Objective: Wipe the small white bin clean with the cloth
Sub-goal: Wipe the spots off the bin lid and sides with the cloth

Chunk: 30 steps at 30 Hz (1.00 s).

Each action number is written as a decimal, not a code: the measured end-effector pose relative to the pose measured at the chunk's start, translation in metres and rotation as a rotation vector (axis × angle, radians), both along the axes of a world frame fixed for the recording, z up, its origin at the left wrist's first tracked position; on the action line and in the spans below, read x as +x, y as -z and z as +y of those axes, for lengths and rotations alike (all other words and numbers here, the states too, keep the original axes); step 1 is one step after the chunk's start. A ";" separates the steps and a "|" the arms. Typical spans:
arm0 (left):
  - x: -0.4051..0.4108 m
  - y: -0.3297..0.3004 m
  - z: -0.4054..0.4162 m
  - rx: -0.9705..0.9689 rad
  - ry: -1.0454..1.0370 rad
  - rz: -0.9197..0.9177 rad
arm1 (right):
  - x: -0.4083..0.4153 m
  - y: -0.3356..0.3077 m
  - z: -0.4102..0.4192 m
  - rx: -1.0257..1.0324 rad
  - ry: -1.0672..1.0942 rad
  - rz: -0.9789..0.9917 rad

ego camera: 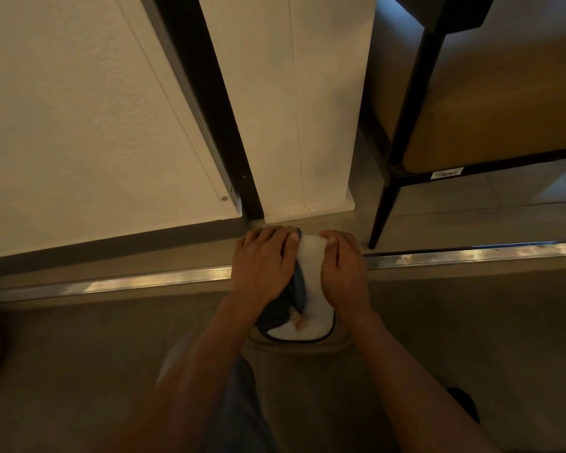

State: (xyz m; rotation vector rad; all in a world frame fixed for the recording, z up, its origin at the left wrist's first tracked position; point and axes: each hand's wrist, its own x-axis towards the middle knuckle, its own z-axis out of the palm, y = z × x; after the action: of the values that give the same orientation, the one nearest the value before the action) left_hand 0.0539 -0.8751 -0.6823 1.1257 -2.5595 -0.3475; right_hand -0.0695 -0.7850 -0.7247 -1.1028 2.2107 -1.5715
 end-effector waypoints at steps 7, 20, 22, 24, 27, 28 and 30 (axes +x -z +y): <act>0.047 0.015 0.016 0.346 -0.280 0.533 | 0.004 -0.002 0.002 -0.004 0.013 -0.049; 0.017 0.022 0.041 0.119 -0.171 0.189 | 0.001 -0.011 0.007 -0.086 -0.029 -0.341; 0.009 0.019 0.046 0.107 -0.156 0.126 | 0.002 -0.012 0.010 -0.116 -0.027 -0.240; 0.004 0.013 0.047 0.134 -0.136 0.132 | 0.004 -0.014 0.013 -0.127 -0.017 -0.093; 0.013 0.008 0.036 0.375 -0.131 0.400 | 0.008 -0.019 0.014 -0.088 -0.012 0.279; 0.018 0.008 0.030 0.459 -0.145 0.501 | 0.011 -0.022 0.012 -0.048 -0.031 0.369; 0.026 0.010 0.016 0.553 -0.171 0.588 | 0.021 -0.033 0.006 0.087 -0.078 0.469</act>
State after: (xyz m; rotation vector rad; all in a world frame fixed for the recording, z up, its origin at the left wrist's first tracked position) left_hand 0.0803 -0.8592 -0.6918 1.1745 -1.8771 -1.1938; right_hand -0.0485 -0.7794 -0.6914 -1.6440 2.4480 -1.2675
